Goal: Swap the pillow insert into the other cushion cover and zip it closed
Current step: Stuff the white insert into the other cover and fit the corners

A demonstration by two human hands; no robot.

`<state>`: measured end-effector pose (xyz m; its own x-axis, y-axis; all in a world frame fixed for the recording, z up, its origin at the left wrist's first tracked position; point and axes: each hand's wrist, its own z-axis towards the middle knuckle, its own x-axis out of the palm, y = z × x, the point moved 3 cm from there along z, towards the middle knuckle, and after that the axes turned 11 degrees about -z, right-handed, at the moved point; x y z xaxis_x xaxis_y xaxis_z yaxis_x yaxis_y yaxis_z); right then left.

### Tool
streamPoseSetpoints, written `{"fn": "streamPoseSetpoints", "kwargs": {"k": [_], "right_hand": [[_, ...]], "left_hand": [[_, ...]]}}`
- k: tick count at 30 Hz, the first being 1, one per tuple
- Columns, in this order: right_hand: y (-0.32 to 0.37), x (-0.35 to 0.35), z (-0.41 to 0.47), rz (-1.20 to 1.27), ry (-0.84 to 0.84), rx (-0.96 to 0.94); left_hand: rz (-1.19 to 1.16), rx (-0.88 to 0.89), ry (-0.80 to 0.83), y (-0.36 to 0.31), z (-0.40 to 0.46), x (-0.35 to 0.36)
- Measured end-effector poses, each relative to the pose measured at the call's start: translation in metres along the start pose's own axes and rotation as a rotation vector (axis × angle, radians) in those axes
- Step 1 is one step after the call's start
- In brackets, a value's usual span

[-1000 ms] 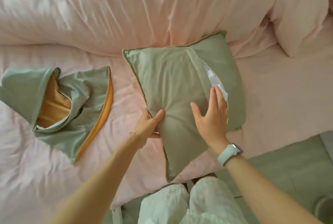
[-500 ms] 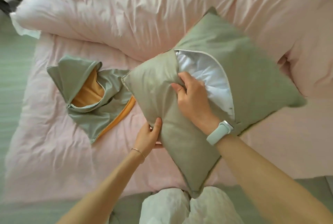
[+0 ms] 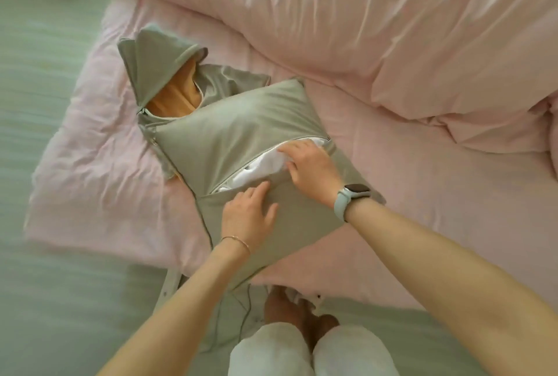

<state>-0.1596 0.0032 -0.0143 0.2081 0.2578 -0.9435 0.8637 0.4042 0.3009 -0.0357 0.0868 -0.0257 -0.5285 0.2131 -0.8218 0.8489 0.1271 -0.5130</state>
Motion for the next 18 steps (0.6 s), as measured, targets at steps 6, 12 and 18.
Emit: {"fn": "streamPoseSetpoints", "kwargs": {"k": [6,12,18], "right_hand": [[-0.03,0.038,-0.09,0.028,-0.447,-0.019],[-0.058,0.085,-0.119,-0.244,-0.033,-0.137],[-0.048,0.099,-0.066,-0.319,0.222,-0.062]], "left_hand": [[0.211,0.276,-0.222,-0.006,-0.021,0.044],[0.338,0.389,-0.164,0.015,-0.035,0.08],[0.353,0.36,-0.171,0.052,0.007,0.068]]}}
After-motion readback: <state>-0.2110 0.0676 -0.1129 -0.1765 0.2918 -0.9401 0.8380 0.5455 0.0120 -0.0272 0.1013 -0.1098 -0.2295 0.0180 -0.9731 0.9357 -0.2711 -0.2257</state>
